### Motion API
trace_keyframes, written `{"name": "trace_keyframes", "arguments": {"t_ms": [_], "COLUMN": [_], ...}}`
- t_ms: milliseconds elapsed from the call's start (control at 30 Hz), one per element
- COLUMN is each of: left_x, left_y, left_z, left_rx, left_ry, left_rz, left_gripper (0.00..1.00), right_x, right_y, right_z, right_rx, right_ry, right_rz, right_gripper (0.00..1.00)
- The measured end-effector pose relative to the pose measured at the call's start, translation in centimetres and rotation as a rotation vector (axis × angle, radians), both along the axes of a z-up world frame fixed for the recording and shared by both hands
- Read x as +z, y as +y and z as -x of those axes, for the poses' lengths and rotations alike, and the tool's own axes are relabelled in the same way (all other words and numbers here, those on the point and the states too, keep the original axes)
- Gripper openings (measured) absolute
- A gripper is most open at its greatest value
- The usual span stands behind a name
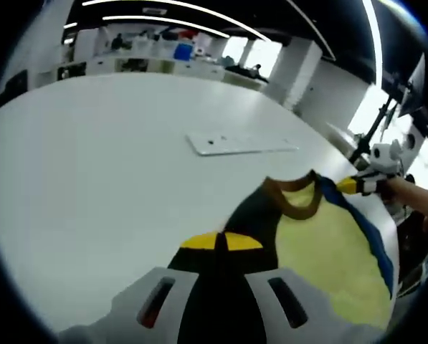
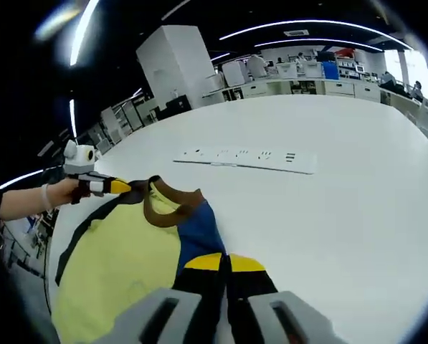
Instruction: Fold the garment on the visible template until the final outline fits inside the template.
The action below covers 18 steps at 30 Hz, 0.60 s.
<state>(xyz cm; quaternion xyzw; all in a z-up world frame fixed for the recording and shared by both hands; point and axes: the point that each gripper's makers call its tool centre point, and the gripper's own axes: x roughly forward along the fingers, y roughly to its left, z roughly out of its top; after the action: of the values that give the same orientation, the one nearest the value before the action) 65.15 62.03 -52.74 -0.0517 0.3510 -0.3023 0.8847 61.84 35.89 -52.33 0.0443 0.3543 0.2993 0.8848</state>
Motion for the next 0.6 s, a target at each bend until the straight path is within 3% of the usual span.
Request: {"name": "trace_keyframes", "arguments": {"t_ms": [67, 100, 200, 267, 433, 600], "left_x": [0.2, 0.2, 0.5, 0.6, 1.3, 2.0], "left_y": [-0.1, -0.2, -0.4, -0.5, -0.9, -1.3], "left_z": [0.1, 0.1, 0.1, 0.1, 0.2, 0.5], "left_rx": [-0.038, -0.044, -0.067, -0.081, -0.101, -0.141], "left_ry": [-0.037, -0.048, -0.080, -0.096, -0.118, -0.142], "left_rz": [-0.026, -0.035, -0.058, -0.076, -0.056, -0.037], "left_gripper": [0.00, 0.05, 0.30, 0.37, 0.56, 0.73], "right_x": [0.1, 0.0, 0.4, 0.6, 1.3, 1.8], "right_y": [0.0, -0.1, 0.4, 0.6, 1.3, 2.0], "right_z": [-0.1, -0.1, 0.0, 0.2, 0.5, 0.7], "right_rx": [0.040, 0.043, 0.051, 0.058, 0.099, 0.129], "right_ry": [-0.044, -0.053, -0.054, -0.054, -0.097, -0.123], "right_rz": [0.040, 0.063, 0.034, 0.023, 0.027, 0.015], "right_gripper": [0.02, 0.07, 0.26, 0.33, 0.63, 0.83]}}
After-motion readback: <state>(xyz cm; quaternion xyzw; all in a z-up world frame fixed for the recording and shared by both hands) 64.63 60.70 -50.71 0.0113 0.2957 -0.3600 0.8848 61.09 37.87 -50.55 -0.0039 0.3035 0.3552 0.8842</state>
